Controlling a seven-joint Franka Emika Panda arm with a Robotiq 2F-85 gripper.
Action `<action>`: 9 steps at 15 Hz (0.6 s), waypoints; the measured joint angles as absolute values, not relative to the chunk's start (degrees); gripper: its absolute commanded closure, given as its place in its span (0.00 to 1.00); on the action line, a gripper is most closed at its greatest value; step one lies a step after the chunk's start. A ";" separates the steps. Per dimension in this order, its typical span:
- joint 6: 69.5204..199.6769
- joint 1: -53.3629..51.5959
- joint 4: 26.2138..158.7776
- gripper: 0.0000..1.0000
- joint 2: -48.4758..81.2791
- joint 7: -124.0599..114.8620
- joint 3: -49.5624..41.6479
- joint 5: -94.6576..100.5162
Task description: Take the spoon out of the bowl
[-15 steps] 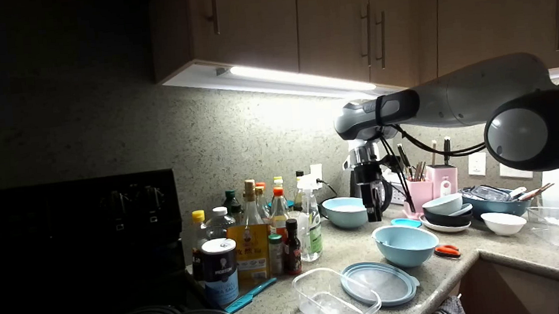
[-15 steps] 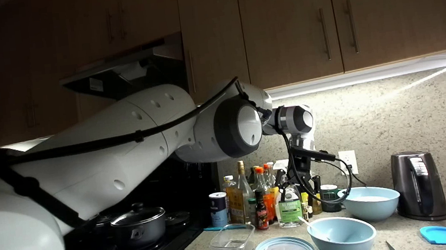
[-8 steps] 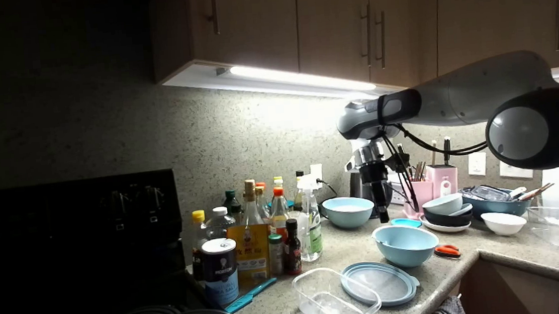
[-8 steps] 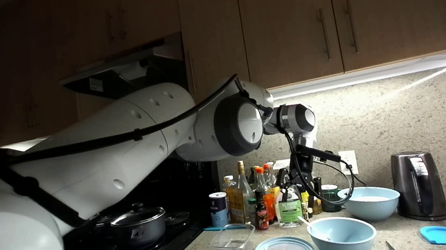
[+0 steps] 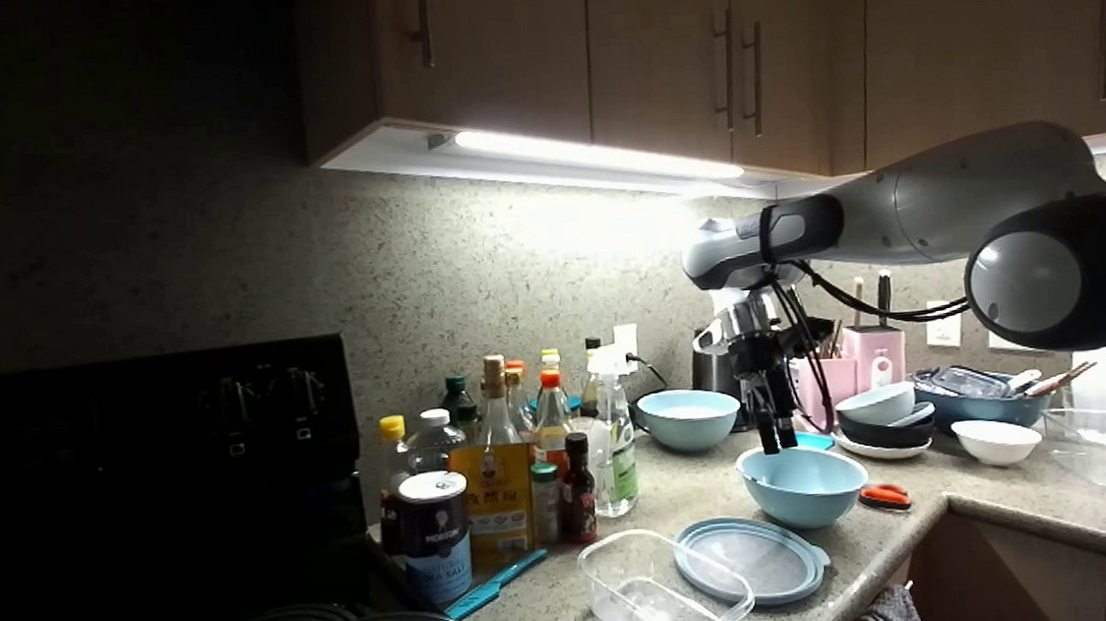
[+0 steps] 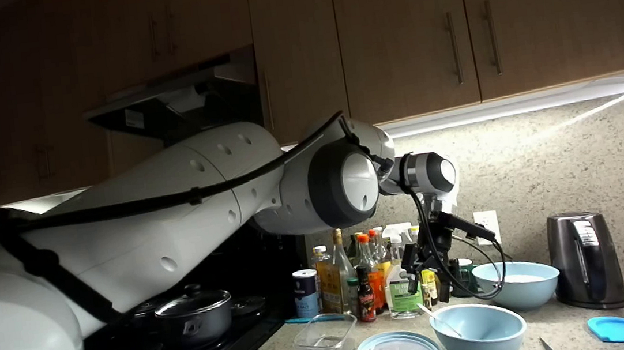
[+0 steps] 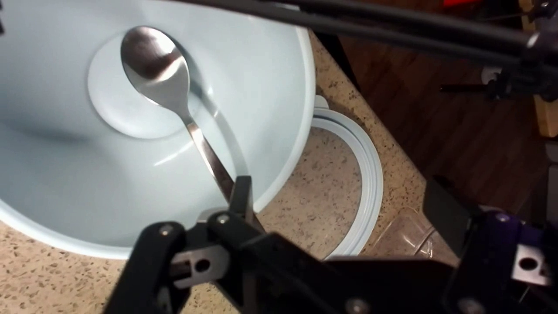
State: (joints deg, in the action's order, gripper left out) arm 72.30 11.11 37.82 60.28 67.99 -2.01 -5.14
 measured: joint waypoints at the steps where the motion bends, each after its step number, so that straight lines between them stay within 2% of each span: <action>1: 72.68 11.04 37.82 0.00 60.28 69.34 -1.92 -5.14; 9: 70.08 11.81 37.82 0.00 61.40 87.01 -0.37 -5.20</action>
State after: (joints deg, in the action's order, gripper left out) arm 70.08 11.81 37.82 61.40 87.01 -0.37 -5.20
